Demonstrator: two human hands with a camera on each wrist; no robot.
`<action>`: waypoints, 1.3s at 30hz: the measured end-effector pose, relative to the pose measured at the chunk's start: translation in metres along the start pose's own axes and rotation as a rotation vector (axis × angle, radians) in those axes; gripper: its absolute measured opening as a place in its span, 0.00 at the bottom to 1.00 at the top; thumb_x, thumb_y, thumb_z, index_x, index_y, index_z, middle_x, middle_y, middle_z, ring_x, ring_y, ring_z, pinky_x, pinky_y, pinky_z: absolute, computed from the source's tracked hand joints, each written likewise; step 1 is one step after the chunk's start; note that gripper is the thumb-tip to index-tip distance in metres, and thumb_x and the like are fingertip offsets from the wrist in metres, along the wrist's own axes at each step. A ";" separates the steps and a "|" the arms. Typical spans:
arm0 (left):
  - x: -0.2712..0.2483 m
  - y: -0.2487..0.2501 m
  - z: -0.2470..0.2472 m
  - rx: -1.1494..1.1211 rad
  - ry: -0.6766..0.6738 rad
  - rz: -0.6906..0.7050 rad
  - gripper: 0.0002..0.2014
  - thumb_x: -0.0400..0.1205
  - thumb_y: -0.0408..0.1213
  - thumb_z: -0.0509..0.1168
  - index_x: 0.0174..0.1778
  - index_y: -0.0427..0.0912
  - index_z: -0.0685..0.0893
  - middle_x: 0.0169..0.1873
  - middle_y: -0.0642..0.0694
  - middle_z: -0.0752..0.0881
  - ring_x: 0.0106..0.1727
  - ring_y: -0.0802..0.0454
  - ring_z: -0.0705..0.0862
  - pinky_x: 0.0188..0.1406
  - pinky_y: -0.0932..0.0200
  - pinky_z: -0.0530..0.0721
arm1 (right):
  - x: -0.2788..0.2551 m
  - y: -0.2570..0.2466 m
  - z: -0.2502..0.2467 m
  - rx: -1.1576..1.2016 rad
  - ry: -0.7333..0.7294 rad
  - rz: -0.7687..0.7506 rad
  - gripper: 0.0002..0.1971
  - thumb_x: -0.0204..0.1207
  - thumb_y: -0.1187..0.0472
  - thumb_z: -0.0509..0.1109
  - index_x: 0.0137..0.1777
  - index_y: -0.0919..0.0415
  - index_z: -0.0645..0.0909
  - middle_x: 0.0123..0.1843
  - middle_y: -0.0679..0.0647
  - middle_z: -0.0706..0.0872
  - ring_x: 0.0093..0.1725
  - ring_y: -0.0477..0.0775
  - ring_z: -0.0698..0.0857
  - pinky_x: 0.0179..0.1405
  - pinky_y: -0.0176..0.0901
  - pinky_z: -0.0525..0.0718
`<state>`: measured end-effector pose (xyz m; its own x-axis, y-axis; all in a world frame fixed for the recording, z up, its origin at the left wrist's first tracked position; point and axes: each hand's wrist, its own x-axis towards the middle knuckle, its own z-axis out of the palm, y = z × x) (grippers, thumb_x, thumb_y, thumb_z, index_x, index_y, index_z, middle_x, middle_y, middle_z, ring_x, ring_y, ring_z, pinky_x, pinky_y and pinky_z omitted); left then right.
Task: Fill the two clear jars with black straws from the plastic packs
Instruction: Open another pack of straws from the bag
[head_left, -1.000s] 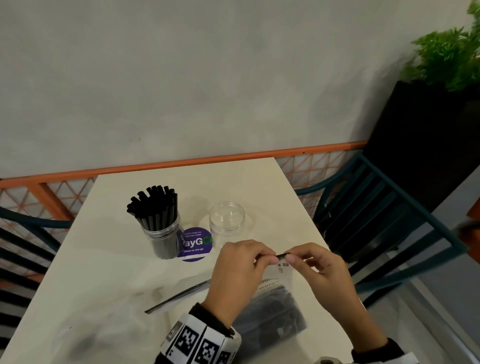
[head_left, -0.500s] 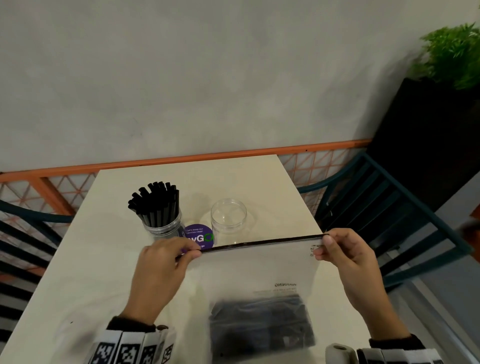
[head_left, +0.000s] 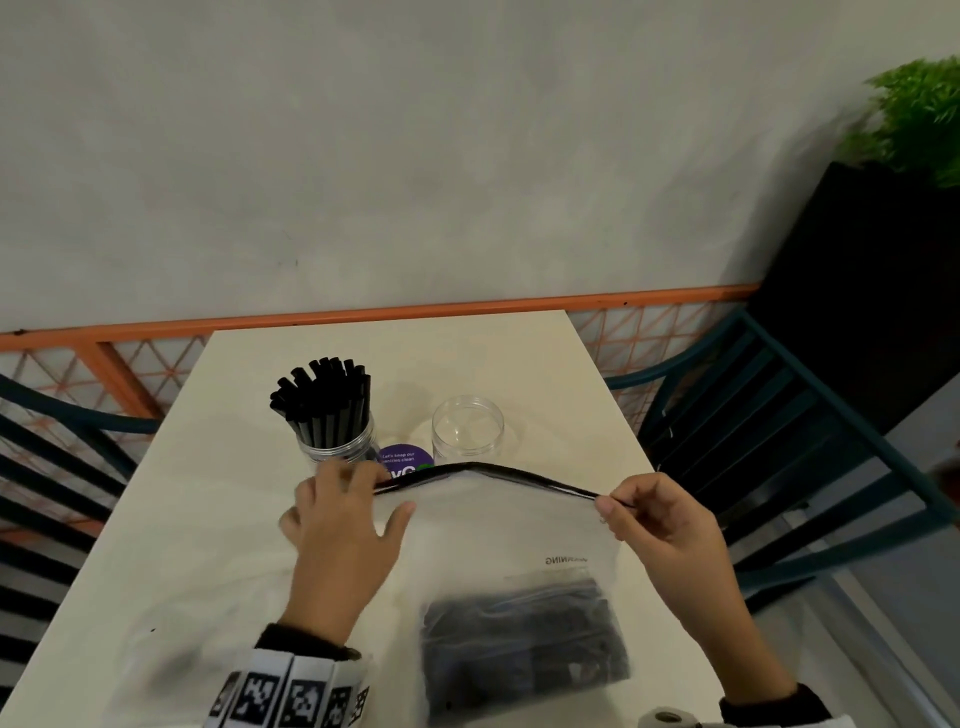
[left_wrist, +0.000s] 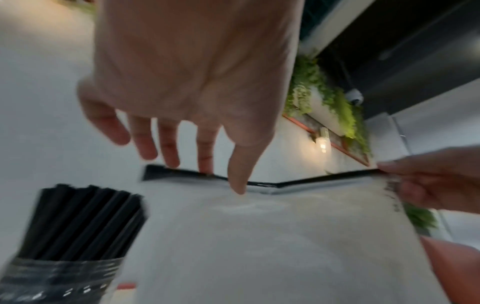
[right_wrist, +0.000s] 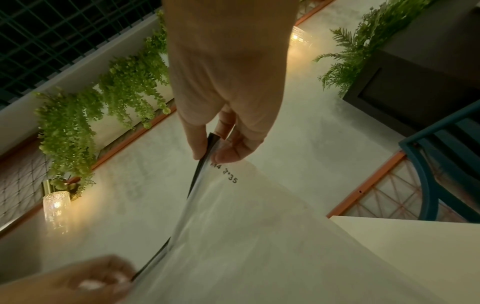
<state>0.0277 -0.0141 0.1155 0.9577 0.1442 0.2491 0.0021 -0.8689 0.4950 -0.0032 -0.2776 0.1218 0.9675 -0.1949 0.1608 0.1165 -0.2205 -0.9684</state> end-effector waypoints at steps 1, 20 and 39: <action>-0.002 0.007 0.004 0.036 0.016 0.077 0.16 0.69 0.44 0.75 0.51 0.50 0.82 0.52 0.43 0.78 0.53 0.41 0.73 0.49 0.44 0.70 | -0.001 0.001 0.001 -0.010 -0.010 0.004 0.05 0.69 0.62 0.76 0.35 0.52 0.83 0.34 0.54 0.87 0.34 0.52 0.83 0.38 0.42 0.83; -0.017 0.038 0.031 -0.085 -0.060 0.531 0.13 0.79 0.50 0.56 0.34 0.53 0.83 0.31 0.61 0.86 0.40 0.63 0.78 0.49 0.64 0.61 | -0.007 -0.004 0.007 0.128 -0.041 0.080 0.03 0.70 0.68 0.74 0.39 0.61 0.84 0.34 0.57 0.84 0.35 0.53 0.81 0.38 0.39 0.83; 0.000 0.005 0.006 -0.337 0.150 -0.051 0.15 0.71 0.20 0.67 0.50 0.40 0.83 0.54 0.38 0.75 0.37 0.52 0.77 0.35 0.79 0.70 | 0.007 -0.008 0.025 -0.329 0.039 0.020 0.11 0.61 0.56 0.82 0.33 0.56 0.82 0.34 0.50 0.86 0.33 0.48 0.84 0.33 0.34 0.85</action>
<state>0.0289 -0.0207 0.1131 0.9058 0.2728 0.3244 -0.0704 -0.6580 0.7498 0.0085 -0.2534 0.1262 0.9588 -0.2376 0.1559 0.0128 -0.5120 -0.8589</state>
